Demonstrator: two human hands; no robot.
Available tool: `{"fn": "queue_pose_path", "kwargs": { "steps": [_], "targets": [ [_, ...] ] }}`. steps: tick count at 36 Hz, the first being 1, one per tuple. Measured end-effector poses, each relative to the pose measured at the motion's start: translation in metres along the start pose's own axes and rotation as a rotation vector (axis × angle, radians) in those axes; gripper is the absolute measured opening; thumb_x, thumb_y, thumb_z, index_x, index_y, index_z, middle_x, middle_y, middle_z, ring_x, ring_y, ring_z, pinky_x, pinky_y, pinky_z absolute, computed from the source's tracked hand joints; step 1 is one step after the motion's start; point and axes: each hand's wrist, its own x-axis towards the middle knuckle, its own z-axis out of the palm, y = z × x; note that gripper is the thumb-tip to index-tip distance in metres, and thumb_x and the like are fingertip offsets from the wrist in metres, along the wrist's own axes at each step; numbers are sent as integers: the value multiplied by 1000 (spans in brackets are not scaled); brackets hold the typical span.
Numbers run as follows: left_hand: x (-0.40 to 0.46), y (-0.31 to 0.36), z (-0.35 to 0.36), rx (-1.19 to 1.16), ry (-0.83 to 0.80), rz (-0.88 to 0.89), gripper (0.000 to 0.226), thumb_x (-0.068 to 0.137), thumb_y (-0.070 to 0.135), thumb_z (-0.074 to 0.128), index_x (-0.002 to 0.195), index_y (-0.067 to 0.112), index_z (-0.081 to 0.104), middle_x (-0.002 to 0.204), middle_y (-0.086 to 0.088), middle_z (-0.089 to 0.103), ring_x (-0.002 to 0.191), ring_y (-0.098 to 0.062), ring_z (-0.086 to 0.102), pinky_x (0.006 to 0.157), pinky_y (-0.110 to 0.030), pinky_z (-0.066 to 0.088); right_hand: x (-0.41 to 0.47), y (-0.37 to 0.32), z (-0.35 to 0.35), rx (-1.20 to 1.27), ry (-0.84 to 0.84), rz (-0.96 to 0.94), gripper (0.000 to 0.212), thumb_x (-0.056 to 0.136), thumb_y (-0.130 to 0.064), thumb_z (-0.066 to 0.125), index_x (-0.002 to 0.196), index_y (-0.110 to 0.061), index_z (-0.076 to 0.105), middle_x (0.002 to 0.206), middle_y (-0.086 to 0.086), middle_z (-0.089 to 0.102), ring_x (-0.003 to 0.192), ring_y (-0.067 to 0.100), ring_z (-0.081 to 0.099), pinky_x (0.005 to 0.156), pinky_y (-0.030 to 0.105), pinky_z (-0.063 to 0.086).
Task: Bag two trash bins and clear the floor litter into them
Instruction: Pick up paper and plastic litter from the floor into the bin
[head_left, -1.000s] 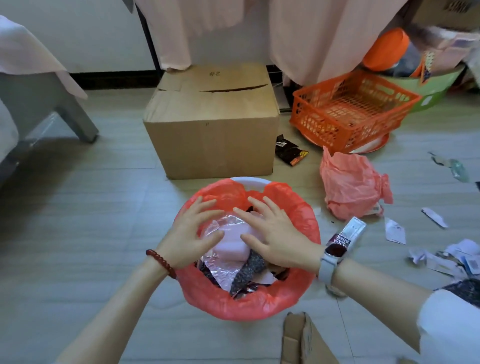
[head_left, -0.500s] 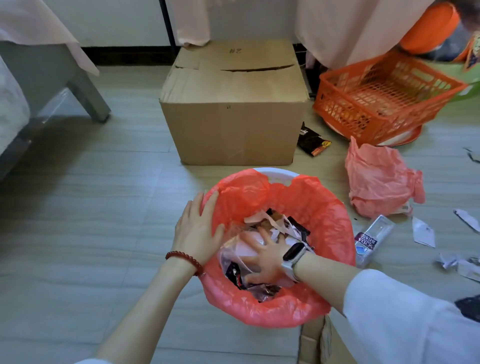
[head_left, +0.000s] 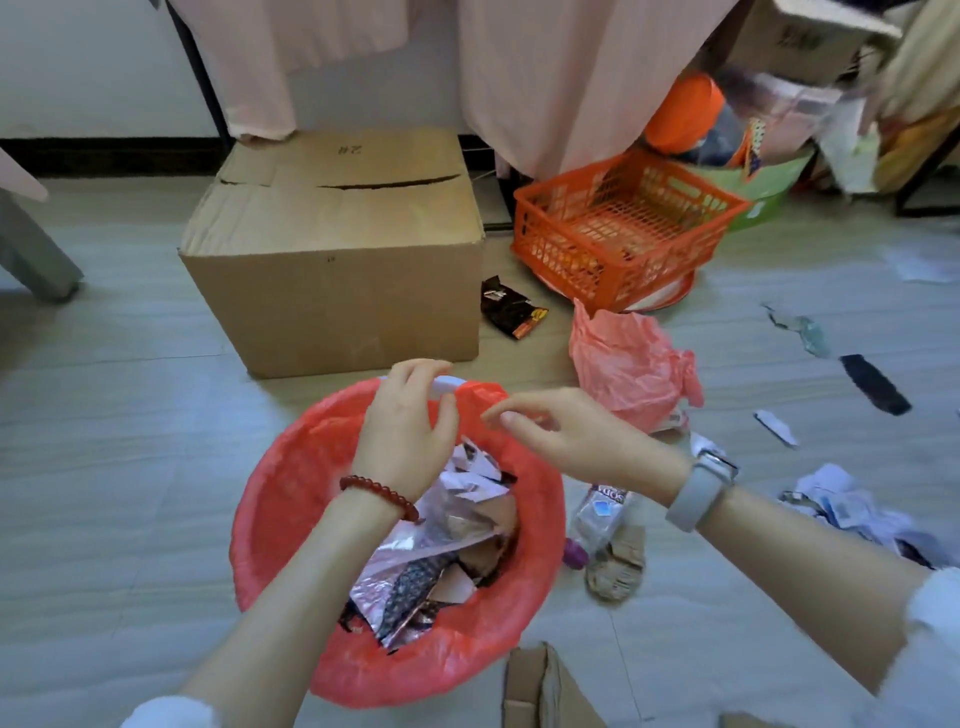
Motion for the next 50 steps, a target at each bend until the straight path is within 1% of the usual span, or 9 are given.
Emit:
{"fn": "queue_pose_path", "kwargs": {
  "steps": [4, 8, 11, 22, 30, 36, 39, 43, 50],
  "targets": [
    [11, 53, 47, -99, -99, 80, 30, 84, 2, 53, 113, 5, 58, 112, -11, 58, 101, -24, 58, 88, -23, 37, -45, 45, -43, 132, 199, 110, 23, 94, -8, 46, 101, -11, 68, 90, 1, 69, 84, 10, 65, 76, 18, 50],
    [11, 99, 105, -138, -279, 148, 30, 87, 6, 51, 116, 7, 56, 113, -8, 60, 102, -20, 58, 85, -19, 37, -106, 111, -75, 209, 384, 335, 23, 94, -5, 43, 94, -3, 67, 85, 12, 69, 76, 27, 63, 81, 41, 50],
    [3, 125, 155, -115, -439, 205, 31, 88, 12, 49, 119, 10, 55, 115, -5, 60, 103, -20, 57, 88, -26, 42, -157, 160, -84, 321, 460, 555, 24, 95, -5, 40, 94, -8, 63, 85, 9, 66, 72, 18, 61, 75, 29, 49],
    [-73, 157, 320, 268, -1082, 279, 47, 92, 24, 44, 138, 19, 34, 141, -6, 34, 125, -26, 39, 101, -36, 37, -309, 326, -37, -4, 427, 984, 32, 91, -11, 47, 121, -7, 57, 126, 10, 58, 118, 24, 50, 93, 31, 40],
    [-110, 177, 409, 280, -1096, 304, 52, 88, 15, 47, 138, 16, 34, 146, -8, 28, 129, -29, 31, 103, -40, 36, -339, 372, -26, -456, 129, 1036, 76, 86, -34, 56, 146, -32, 8, 156, 6, -3, 142, 34, 5, 110, 52, 21],
    [-117, 194, 449, 251, -960, 277, 58, 89, 21, 48, 142, 20, 26, 152, -3, 17, 137, -27, 18, 104, -42, 32, -343, 398, -30, -307, 99, 1097, 109, 76, -50, 67, 143, -36, -17, 154, 7, -21, 141, 41, -6, 108, 58, 20],
    [-119, 193, 459, 385, -1005, 379, 66, 89, 24, 49, 145, 29, 14, 154, 3, 7, 138, -25, 14, 102, -42, 30, -347, 402, -24, -299, 125, 1119, 104, 76, -49, 67, 146, -29, -7, 155, 8, -7, 138, 40, 8, 107, 52, 25],
    [-120, 187, 464, 369, -968, 409, 54, 87, 6, 47, 137, 23, 35, 141, -3, 34, 117, -29, 36, 91, -40, 42, -352, 399, -12, -325, 201, 1033, 66, 86, -34, 59, 142, -22, 26, 147, 9, 13, 124, 33, 25, 94, 40, 40],
    [-119, 167, 453, 294, -938, 329, 60, 85, -2, 44, 140, 20, 35, 123, -12, 47, 109, -31, 46, 78, -36, 45, -359, 397, 10, -256, 414, 798, 23, 83, 7, 46, 102, 4, 57, 130, 19, 41, 109, 37, 47, 71, 40, 48]
  ]
}}
